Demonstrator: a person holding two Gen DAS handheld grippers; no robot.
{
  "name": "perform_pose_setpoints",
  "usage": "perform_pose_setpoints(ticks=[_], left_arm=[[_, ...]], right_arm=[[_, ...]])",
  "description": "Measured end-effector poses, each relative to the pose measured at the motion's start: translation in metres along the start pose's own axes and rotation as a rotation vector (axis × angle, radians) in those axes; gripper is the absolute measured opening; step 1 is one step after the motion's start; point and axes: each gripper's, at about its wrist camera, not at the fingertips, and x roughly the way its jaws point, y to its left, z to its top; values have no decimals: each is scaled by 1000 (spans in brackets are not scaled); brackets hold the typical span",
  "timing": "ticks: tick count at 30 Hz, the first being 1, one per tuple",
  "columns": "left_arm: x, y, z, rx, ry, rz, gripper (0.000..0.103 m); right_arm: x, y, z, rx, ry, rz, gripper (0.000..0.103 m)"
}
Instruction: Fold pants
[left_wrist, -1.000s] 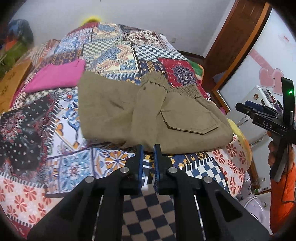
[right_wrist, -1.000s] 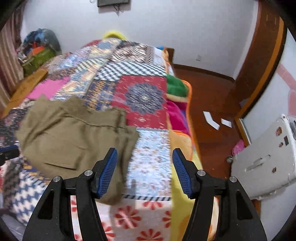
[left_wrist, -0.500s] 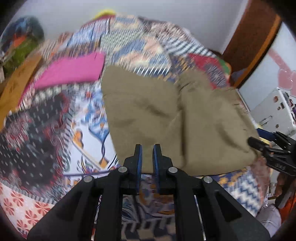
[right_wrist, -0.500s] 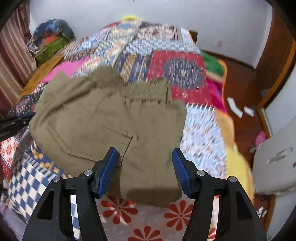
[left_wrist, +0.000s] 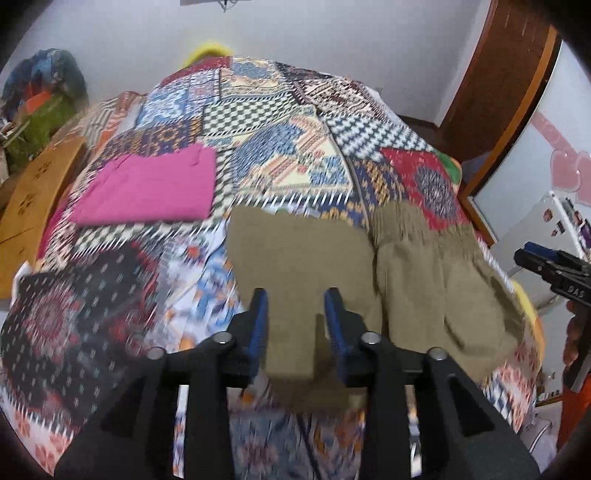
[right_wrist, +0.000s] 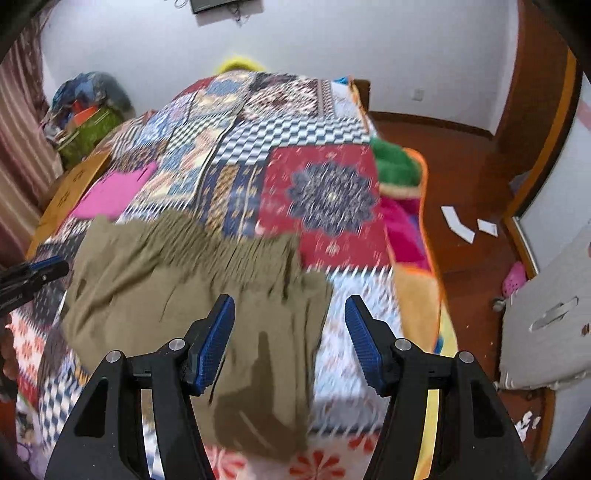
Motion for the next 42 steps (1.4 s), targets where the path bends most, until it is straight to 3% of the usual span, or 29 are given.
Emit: perform_pose_setpoints(ticks=[5,10,12,14,17,22,25,27,30,33,37,42], left_arm=[[46,5,32,37,30,41,43],[92,24,39,34,90,112,45],[100,32,38,24,91,129,59],[107,41,37,1,90,130,65],[107,47,39,-17,90,145,65],[78,50,45,-31,40,203,65],[53,51,45,-42,11,179,67],[35,51,41,-57,-1,150,82],[17,50,33,-87,-2,94,94],[9,47,22,-114,19,46,94],[13,41,3,-127,48,36,94],[29,37,-17,-136,107,-9,94]], right_arm=[[36,3,16,-2,33,-6,58],[70,3,8,-21,119,-12,58],[75,-3,5,-3,128,10,59],[75,-10,5,26,130,36,62],[72,-16,6,59,137,55,62],[46,-12,5,18,89,-31,62],[27,-16,3,13,58,-43,64],[11,-18,-1,19,38,-50,64],[-5,-21,-5,42,18,-39,64],[-14,-20,-11,60,12,-27,66],[-15,-15,-25,74,25,-8,73],[7,-11,-41,96,101,32,73]])
